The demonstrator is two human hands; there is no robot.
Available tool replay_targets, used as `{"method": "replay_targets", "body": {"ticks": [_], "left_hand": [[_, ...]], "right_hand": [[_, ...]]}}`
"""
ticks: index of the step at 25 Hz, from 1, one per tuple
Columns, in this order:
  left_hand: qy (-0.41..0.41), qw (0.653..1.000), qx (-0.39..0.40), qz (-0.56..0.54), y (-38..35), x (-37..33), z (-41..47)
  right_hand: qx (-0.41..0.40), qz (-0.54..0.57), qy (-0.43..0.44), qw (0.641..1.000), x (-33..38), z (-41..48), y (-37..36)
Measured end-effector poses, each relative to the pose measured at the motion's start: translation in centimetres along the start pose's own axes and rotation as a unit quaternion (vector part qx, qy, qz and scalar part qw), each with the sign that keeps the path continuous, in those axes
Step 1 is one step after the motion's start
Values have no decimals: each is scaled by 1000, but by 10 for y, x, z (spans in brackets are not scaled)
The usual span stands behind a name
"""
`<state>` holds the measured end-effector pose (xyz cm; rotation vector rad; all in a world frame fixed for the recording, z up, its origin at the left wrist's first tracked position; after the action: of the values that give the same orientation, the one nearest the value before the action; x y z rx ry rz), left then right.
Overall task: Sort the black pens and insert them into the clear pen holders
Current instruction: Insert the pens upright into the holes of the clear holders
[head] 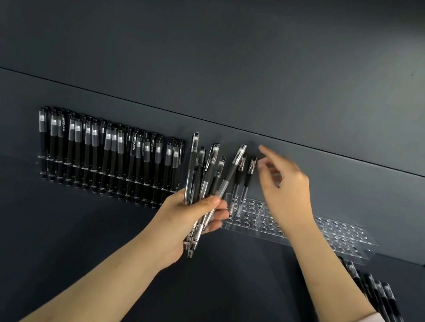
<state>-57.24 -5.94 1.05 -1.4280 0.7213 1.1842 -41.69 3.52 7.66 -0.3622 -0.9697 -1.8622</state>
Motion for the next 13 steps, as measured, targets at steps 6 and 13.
{"method": "replay_targets", "body": {"ticks": [6, 13], "left_hand": [[5, 998, 51, 45, -9, 2, -4], [28, 999, 37, -14, -6, 7, -2]], "right_hand": [[109, 194, -131, 966, 11, -7, -5], [-45, 324, -173, 929, 9, -10, 19]]}}
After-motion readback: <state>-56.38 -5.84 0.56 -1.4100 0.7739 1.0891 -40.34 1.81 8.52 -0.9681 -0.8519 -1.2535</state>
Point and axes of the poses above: each hand's wrist, its own z-axis towards the middle knuckle, its own y-axis out of the back of the hand, x = y × z, the point moved 5 cm from there along z, towards the middle knuckle, and after that the axes turned 6 degrees about -y, right-handed, at the moved point
